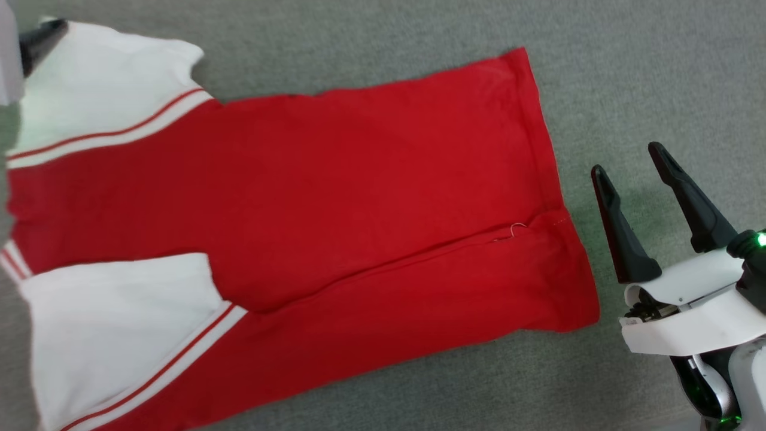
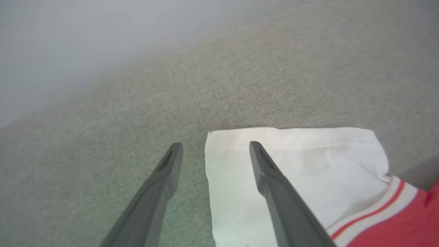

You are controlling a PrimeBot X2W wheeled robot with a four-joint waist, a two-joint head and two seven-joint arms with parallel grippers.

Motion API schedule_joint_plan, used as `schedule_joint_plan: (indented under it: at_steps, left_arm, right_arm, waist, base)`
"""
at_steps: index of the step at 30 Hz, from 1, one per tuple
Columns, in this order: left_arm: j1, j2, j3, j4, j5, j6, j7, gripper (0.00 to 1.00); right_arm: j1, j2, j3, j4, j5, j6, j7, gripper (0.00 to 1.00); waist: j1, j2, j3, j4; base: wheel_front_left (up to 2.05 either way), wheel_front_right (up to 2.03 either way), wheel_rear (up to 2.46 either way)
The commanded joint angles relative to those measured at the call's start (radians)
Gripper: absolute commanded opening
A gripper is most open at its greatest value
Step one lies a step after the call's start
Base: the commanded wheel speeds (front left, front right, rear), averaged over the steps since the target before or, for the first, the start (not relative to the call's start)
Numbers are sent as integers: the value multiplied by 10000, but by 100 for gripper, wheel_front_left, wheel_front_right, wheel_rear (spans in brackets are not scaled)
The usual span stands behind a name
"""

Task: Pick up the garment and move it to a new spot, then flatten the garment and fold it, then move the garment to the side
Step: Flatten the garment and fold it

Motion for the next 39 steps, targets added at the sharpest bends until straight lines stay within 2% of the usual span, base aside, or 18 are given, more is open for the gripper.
schedule_joint_plan:
  at_steps: [1, 11, 12, 13, 14, 17, 21, 27, 32, 39]
  left_arm:
    - [-117, -32, -34, 78, -65, -12, 109, 100]
    - [-104, -444, -472, 1044, -368, 344, 2128, 100]
    - [-79, -526, -474, 1081, -462, 387, 2273, 69]
    - [-18, -600, -470, 1132, -571, 447, 2444, 29]
    - [55, -666, -507, 1160, -647, 454, 2650, 0]
    - [159, -819, -527, 1183, -792, 597, 2917, 0]
    - [117, -993, -382, 1135, -888, 612, 2666, 0]
    - [96, -1279, -358, 1262, -922, 613, 2492, 0]
    - [92, -1558, -318, 1460, -941, 520, 2265, 0]
    - [42, -2105, -310, 1814, -942, 318, 1943, 0]
  right_arm:
    - [-127, 53, 20, 13, 7, -11, -82, 100]
    - [-338, 50, 147, 115, 136, -11, -155, 100]
    - [-357, 61, 149, 117, 166, -11, -151, 100]
    - [-375, 75, 146, 123, 191, -11, -146, 100]
    - [-383, 67, 140, 134, 196, -11, -138, 100]
    - [-411, 29, 135, 159, 252, -11, -60, 100]
    - [-486, -11, 158, 178, 448, -11, 257, 100]
    - [-818, -243, 262, 135, 971, -11, 1375, 100]
    - [-1498, -594, 367, 315, 1544, -11, 3177, 100]
    - [-3056, -708, 476, 1173, 2376, -11, 6129, 100]
  waist:
    - [0, -1, 544, -419]
    - [0, -1, 750, -387]
    - [0, -1, 756, -370]
    - [0, -1, 753, -359]
    - [0, -1, 742, -344]
    - [0, -1, 702, -294]
    - [0, -1, 597, -205]
    - [0, -1, 351, 9]
    - [0, -1, 152, 206]
    - [0, -1, 26, 511]
  base:
    - [0, 0, 0]
    - [0, 0, 0]
    - [0, 0, 0]
    - [0, 0, 0]
    - [0, 0, 0]
    - [0, 0, 0]
    - [0, 0, 0]
    - [0, 0, 0]
    - [0, 0, 0]
    - [0, 0, 0]
